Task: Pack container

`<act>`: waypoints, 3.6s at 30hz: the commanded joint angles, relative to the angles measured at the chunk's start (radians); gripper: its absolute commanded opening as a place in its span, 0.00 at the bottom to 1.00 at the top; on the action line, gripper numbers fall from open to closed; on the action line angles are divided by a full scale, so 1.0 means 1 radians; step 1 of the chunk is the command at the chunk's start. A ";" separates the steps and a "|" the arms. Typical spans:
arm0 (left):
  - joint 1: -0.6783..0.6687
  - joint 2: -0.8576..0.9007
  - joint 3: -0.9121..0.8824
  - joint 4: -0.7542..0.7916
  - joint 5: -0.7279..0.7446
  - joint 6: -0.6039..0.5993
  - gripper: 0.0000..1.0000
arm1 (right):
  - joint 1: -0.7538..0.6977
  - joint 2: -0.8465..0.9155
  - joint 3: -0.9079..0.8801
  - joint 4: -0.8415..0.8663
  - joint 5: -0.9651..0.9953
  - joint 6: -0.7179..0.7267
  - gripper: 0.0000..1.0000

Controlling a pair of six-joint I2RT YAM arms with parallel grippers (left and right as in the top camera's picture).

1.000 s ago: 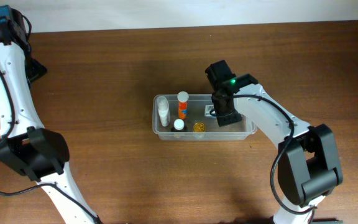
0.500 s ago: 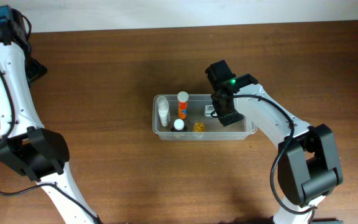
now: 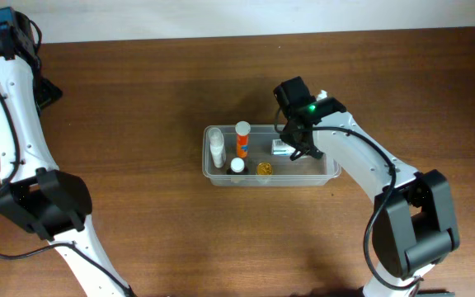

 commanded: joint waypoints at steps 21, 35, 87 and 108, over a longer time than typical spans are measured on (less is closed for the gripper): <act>-0.003 0.003 0.019 0.000 -0.014 0.008 0.99 | 0.003 -0.018 -0.003 0.074 -0.096 -0.594 0.04; -0.003 0.003 0.019 0.000 -0.014 0.008 0.99 | 0.003 -0.018 -0.164 0.276 -0.124 -0.602 0.04; -0.003 0.003 0.019 0.000 -0.014 0.008 0.99 | -0.019 -0.175 -0.248 0.353 -0.127 -0.627 0.04; -0.003 0.003 0.019 0.000 -0.014 0.008 1.00 | -0.051 -0.118 -0.356 0.519 -0.128 -0.628 0.04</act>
